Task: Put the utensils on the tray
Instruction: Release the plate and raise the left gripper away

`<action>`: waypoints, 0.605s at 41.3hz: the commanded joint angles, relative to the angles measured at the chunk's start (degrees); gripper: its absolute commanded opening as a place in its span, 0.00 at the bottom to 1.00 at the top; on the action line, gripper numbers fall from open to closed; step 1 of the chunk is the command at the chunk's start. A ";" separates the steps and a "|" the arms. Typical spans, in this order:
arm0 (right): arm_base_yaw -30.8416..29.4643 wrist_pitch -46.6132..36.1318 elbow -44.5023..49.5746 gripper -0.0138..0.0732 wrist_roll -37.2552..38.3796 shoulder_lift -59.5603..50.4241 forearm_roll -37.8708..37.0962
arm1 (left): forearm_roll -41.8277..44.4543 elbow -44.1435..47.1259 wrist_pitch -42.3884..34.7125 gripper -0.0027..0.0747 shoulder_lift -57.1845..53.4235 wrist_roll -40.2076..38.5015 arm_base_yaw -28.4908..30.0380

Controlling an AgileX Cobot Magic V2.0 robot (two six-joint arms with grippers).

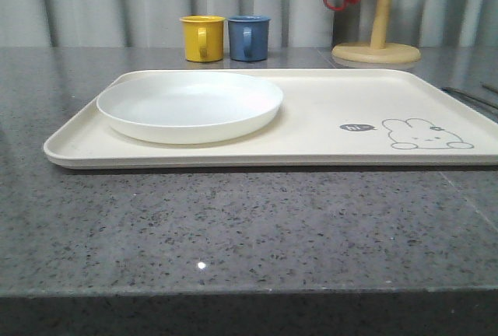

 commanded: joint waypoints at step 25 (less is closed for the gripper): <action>-0.40 -4.72 -2.05 0.75 -0.08 0.58 0.17 | -1.75 41.91 -34.77 0.01 -34.62 -2.86 19.51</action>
